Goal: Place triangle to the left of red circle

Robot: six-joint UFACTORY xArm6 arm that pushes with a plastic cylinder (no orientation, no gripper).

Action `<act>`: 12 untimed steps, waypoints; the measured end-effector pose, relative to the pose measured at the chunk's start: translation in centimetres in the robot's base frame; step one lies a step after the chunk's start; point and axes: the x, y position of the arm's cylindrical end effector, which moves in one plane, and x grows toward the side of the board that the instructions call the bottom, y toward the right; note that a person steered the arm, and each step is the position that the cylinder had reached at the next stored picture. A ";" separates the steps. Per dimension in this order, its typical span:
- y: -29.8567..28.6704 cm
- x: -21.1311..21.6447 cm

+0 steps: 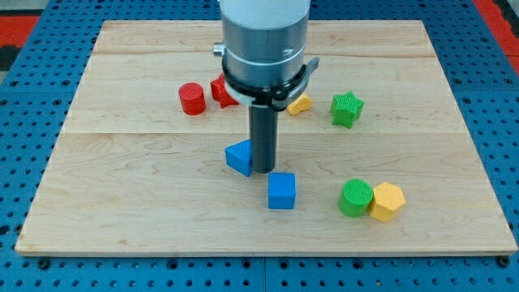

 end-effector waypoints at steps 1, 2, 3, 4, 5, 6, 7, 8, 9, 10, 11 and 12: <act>-8.3 -3.3; -13.5 -3.2; -18.3 -4.6; -17.3 -6.9; -15.4 -3.8; -14.1 -2.1; -12.5 -5.8; -12.4 -9.0; -12.9 -10.1; -19.0 -8.7; -18.1 -9.4; -12.2 -10.2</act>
